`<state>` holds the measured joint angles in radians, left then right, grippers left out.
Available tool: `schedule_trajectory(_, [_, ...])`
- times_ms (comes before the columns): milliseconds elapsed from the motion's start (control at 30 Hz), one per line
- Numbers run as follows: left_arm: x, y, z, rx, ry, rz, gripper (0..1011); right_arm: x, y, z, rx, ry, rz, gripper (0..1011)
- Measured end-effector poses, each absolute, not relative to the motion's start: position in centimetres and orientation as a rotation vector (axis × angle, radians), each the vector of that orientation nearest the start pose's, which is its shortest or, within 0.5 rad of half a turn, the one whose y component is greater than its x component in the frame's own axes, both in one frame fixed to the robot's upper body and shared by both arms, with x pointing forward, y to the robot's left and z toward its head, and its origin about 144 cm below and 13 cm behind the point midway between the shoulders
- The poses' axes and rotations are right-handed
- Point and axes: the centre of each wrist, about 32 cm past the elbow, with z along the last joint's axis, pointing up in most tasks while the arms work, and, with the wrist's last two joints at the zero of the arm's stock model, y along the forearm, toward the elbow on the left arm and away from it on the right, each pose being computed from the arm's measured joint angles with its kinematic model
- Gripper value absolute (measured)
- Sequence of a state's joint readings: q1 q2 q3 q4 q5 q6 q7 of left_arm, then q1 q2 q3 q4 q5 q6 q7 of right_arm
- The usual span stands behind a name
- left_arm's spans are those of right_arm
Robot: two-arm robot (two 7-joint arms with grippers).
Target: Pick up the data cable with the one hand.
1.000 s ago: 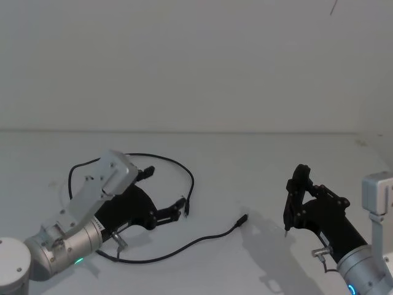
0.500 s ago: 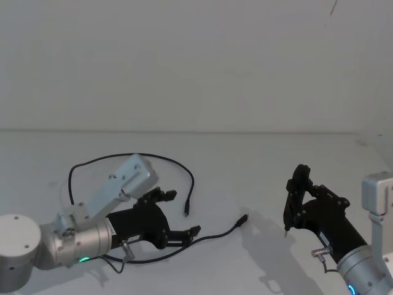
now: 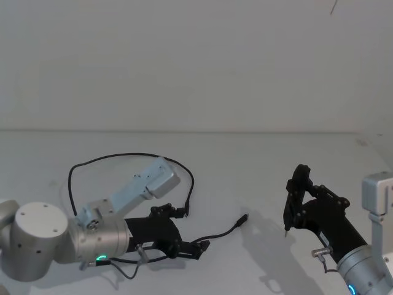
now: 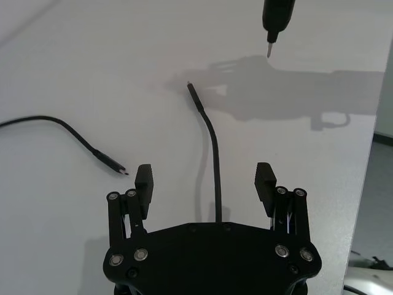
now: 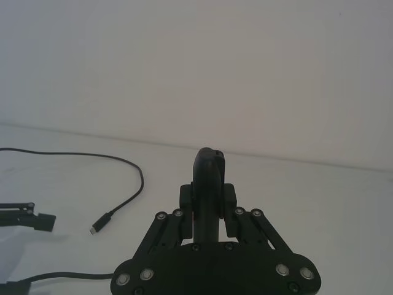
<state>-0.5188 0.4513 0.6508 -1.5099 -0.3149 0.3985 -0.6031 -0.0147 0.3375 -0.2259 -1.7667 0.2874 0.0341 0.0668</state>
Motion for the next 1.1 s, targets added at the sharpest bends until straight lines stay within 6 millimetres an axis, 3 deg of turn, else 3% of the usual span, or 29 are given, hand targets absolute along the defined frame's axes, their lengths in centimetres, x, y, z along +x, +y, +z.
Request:
schedule_trajectory(667, [55.0, 16.8, 124.5, 0.487, 0.14, 0.529, 1001, 44.3, -23.7, 118.9, 0.026, -0.075, -1.229, 279])
schedule_trajectory(800, [55.0, 16.6, 124.5, 0.494, 0.154, 0.532, 954, 44.3, -23.7, 118.9, 0.026, -0.075, -1.229, 279])
schedule_trajectory(1100, [55.1, 16.4, 124.6, 0.504, 0.172, 0.534, 714, 44.3, -23.7, 118.9, 0.026, -0.075, -1.229, 279])
